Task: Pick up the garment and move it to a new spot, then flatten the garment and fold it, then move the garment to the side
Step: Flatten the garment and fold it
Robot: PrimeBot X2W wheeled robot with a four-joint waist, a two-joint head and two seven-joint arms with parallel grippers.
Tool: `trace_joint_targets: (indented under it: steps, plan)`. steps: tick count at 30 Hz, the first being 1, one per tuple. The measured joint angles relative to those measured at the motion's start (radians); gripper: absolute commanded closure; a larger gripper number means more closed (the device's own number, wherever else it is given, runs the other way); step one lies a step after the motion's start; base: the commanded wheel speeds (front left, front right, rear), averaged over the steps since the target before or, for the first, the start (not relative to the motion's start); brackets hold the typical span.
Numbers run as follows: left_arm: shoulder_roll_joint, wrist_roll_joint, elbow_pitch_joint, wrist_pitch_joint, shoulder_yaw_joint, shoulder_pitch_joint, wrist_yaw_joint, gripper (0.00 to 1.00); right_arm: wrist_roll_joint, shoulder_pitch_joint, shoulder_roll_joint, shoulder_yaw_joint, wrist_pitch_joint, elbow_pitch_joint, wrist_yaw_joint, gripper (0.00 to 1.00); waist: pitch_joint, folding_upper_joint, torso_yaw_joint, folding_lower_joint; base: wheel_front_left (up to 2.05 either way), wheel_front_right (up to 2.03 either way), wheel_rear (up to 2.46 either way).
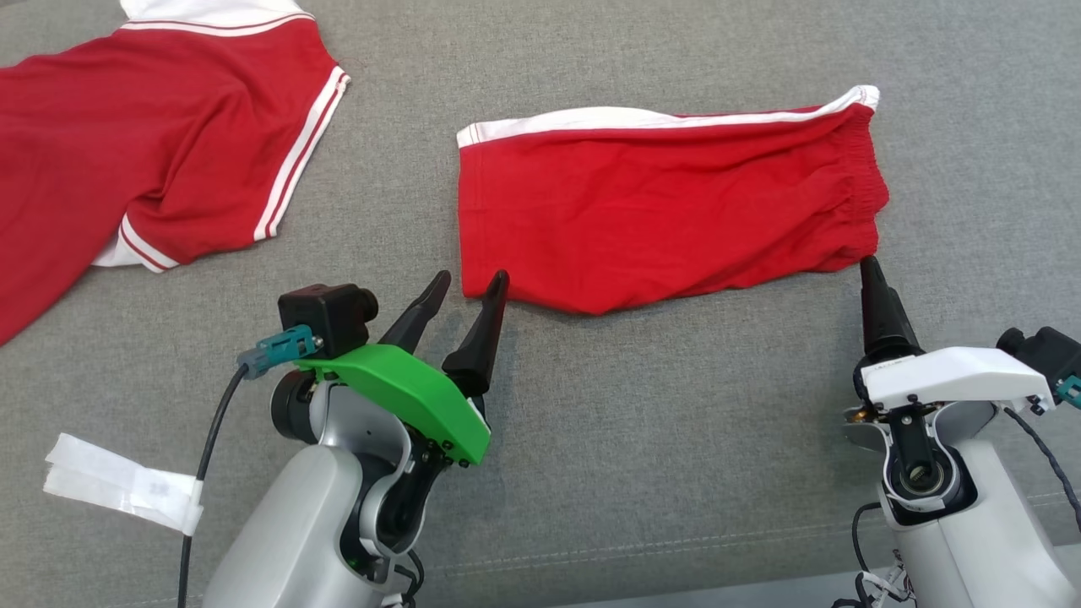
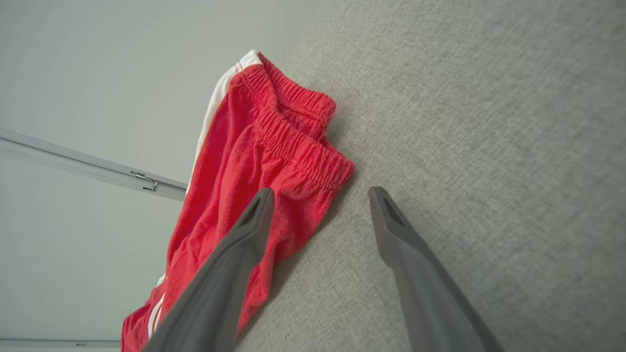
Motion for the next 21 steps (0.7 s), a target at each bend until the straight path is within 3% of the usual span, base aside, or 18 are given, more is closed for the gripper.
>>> trace_joint_targets:
  steps: [10, 21]
  plan:
    - [0.0, 0.01, -0.02, 0.0, -0.012, 0.0, 0.006, 0.0, 0.035, -0.037, 0.0, 0.035, 0.003, 0.038, 0.009, 0.0, 0.028, 0.0, 0.021, 0.0, 0.0, 0.0, 0.0]
    - [0.001, 0.04, -0.046, 0.0, -0.03, -0.001, 0.01, 0.0, 0.087, -0.09, -0.008, 0.0, -0.012, 0.075, 0.01, 0.0, 0.04, -0.0001, 0.062, 0.0, 0.0, 0.0, 0.0]
